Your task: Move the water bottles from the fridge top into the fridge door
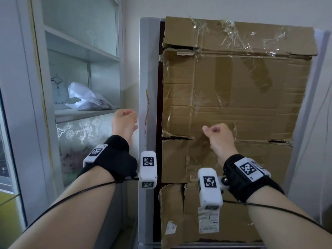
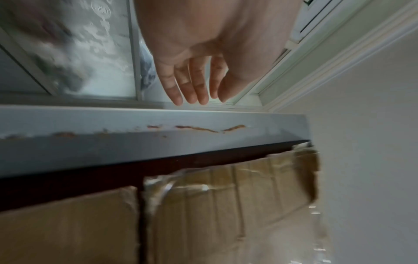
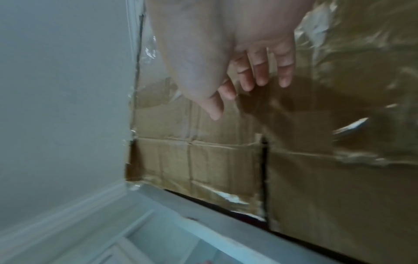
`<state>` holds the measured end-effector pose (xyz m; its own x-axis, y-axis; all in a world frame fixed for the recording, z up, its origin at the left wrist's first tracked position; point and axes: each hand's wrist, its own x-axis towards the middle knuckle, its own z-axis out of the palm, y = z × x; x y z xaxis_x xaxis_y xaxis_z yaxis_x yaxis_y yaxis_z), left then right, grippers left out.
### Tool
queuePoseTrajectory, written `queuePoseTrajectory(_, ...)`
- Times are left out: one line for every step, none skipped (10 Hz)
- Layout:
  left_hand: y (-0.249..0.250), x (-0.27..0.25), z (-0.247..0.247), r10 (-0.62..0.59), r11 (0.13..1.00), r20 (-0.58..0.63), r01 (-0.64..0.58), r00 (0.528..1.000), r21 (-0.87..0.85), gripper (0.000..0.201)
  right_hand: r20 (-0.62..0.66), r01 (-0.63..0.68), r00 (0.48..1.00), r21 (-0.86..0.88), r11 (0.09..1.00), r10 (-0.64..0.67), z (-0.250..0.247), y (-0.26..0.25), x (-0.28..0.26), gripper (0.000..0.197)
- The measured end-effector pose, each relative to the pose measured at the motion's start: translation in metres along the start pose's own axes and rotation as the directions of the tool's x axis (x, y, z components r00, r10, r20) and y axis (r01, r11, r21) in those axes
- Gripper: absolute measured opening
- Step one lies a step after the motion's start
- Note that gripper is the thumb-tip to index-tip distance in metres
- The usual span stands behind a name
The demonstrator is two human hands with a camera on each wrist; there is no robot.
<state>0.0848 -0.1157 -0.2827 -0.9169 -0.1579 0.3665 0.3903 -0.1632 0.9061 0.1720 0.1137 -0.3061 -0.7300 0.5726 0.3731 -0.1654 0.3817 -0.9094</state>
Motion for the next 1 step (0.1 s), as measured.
queuePoseTrajectory(0.0225, -0.0166, -0.0033, 0.038, 0.979, 0.062, -0.025, 0.997, -0.204, 0.01, -0.012, 0.08, 0.997, 0.236, 0.968, -0.08, -0.0175, -0.0276, -0.0088, 0.016)
